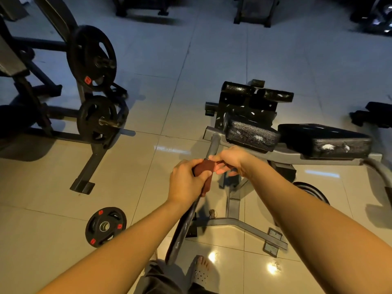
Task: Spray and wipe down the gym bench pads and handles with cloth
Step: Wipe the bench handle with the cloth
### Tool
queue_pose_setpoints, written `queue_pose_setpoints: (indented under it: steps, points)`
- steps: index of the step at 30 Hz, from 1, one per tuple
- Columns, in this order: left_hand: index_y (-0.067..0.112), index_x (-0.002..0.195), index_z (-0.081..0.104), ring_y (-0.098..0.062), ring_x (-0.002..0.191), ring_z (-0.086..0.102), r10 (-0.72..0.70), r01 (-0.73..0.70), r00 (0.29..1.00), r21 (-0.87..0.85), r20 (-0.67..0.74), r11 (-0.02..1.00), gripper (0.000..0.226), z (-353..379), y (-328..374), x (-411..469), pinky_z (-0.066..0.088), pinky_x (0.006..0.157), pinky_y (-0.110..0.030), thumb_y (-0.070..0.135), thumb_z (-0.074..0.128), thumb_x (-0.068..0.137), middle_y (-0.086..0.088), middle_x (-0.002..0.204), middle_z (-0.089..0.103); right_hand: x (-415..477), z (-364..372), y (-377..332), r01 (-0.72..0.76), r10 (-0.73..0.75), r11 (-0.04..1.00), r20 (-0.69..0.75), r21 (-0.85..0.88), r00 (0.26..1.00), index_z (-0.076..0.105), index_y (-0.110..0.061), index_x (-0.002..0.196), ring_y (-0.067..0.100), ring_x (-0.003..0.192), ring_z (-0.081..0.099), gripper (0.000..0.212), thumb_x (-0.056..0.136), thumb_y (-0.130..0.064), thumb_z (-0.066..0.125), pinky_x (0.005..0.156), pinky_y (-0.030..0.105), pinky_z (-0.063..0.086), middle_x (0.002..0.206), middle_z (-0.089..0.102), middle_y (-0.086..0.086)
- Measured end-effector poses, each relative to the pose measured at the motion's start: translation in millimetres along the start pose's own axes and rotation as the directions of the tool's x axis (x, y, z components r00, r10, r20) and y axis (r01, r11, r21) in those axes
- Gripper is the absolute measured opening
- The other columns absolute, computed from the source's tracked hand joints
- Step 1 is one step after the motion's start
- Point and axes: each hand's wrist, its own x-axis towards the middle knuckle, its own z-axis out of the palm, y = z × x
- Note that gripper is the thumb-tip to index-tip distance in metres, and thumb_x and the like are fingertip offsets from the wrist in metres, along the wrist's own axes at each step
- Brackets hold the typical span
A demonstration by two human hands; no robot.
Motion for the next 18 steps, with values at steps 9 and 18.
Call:
queue_pose_setpoints:
  steps: [9, 18]
  points:
    - [0.019, 0.114, 0.073, -0.018, 0.099, 0.074, -0.292, 0.417, 0.897, -0.415, 0.332, 0.808, 0.035, -55, -61, -71, 0.059, 0.073, -0.022, 0.003, 0.078, 0.083, -0.007, 0.112, 0.075, 3, 5, 5, 0.017, -0.015, 0.998, -0.045, 0.053, 0.999, 0.074, -0.009, 0.095, 0.011, 0.068, 0.069, 0.030, 0.092, -0.038, 0.074, 0.076, 0.035, 0.041, 0.083, 0.079, 0.004]
    - [0.015, 0.137, 0.064, -0.023, 0.100, 0.074, -0.215, 0.315, 0.945, -0.498, 0.248, 0.808, 0.044, -11, -5, 22, 0.064, 0.074, -0.034, 0.013, 0.073, 0.093, -0.007, 0.121, 0.072, -8, 15, -4, 0.015, 0.001, 0.994, -0.143, 0.105, 0.990, 0.065, -0.004, 0.118, 0.011, 0.052, 0.063, 0.042, 0.092, -0.035, 0.075, 0.066, 0.033, 0.037, 0.079, 0.076, 0.007]
